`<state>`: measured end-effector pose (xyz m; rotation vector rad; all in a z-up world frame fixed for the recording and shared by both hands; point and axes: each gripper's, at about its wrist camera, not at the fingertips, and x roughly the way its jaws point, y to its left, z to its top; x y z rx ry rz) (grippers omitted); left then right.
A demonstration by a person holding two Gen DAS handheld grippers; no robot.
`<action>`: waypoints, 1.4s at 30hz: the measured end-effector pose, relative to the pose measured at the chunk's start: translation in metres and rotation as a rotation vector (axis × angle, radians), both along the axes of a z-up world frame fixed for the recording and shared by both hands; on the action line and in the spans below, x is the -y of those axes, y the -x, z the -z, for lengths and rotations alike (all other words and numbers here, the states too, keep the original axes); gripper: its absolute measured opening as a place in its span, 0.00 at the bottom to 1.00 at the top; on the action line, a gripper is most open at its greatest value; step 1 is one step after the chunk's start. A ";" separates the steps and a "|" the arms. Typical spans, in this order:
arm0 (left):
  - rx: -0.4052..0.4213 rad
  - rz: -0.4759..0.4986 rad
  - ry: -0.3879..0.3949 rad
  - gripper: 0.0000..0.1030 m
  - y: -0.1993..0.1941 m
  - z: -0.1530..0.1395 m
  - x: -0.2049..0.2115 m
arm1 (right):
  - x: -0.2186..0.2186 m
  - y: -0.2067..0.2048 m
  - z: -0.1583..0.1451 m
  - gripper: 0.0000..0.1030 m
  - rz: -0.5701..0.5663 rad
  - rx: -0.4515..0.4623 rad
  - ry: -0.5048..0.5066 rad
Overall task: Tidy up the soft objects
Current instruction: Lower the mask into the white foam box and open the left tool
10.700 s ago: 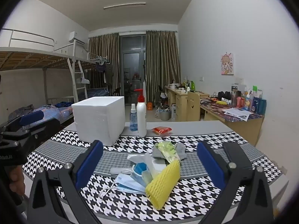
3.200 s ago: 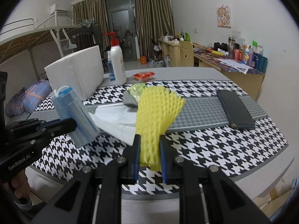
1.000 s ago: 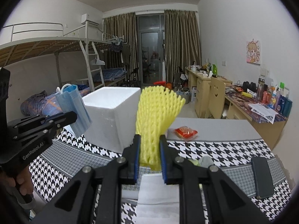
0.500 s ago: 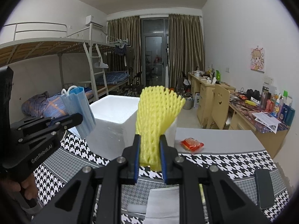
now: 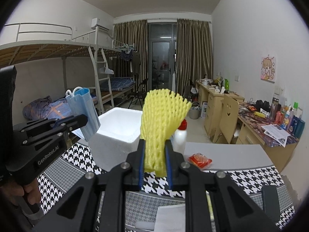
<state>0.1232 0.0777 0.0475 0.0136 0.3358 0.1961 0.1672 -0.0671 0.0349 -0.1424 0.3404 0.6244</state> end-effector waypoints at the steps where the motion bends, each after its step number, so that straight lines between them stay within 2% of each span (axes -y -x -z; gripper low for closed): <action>1: 0.003 0.000 0.000 0.02 0.000 -0.001 -0.001 | -0.001 -0.001 -0.001 0.22 0.000 0.005 0.001; 31: -0.001 -0.018 -0.021 0.02 -0.041 -0.019 -0.018 | -0.039 -0.020 -0.020 0.22 -0.046 0.020 0.023; 42: -0.060 -0.022 0.011 0.02 -0.071 -0.011 -0.035 | -0.048 -0.037 -0.018 0.22 -0.040 -0.014 0.033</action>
